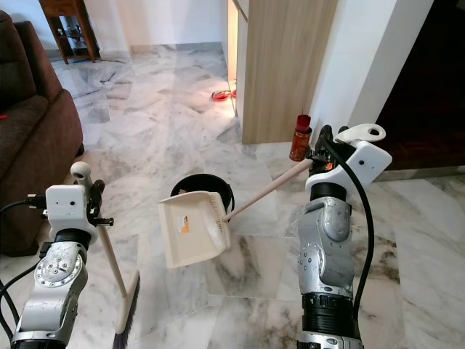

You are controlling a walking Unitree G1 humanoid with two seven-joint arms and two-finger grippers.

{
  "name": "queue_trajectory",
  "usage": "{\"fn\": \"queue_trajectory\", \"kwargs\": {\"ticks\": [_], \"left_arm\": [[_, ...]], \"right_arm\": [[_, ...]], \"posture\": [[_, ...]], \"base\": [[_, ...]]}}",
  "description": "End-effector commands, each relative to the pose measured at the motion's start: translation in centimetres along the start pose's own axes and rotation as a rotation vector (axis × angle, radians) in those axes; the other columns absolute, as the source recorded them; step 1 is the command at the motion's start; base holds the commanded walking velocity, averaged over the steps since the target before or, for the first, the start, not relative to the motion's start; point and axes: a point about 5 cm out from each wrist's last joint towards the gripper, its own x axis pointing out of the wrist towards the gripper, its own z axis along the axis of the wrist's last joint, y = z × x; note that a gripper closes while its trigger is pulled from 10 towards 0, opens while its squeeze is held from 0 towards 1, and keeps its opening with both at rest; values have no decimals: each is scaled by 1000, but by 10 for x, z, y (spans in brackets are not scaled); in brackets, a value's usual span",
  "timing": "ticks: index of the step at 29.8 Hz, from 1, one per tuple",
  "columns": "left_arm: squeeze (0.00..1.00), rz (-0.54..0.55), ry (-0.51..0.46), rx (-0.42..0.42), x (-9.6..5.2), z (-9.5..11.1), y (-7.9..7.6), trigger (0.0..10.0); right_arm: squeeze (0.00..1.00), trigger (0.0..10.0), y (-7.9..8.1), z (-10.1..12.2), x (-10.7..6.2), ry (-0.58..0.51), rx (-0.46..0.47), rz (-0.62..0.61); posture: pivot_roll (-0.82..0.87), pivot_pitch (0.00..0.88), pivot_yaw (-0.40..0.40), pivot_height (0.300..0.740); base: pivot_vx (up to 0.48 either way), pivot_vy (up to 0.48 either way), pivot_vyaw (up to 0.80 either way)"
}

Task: Sweep floor

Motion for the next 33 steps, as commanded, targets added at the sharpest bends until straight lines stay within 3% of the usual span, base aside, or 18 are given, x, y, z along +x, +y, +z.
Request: {"fn": "queue_trajectory", "kwargs": {"ticks": [1,10,33], "left_arm": [[0,0,-20,9,5,8,1,10000],[0,-17,-2,-2,5,6,0,10000],[0,-40,7,-1,1,4,-3,10000]], "right_arm": [[0,10000,10,17,4,-83,40,31],[0,10000,12,21,5,-106,40,44],[0,10000,18,14,1,-85,64,77]], "posture": [[53,0,13,740],[49,0,18,740],[52,0,23,740]], "base": [[0,0,0],[170,0,0],[404,0,0]]}}
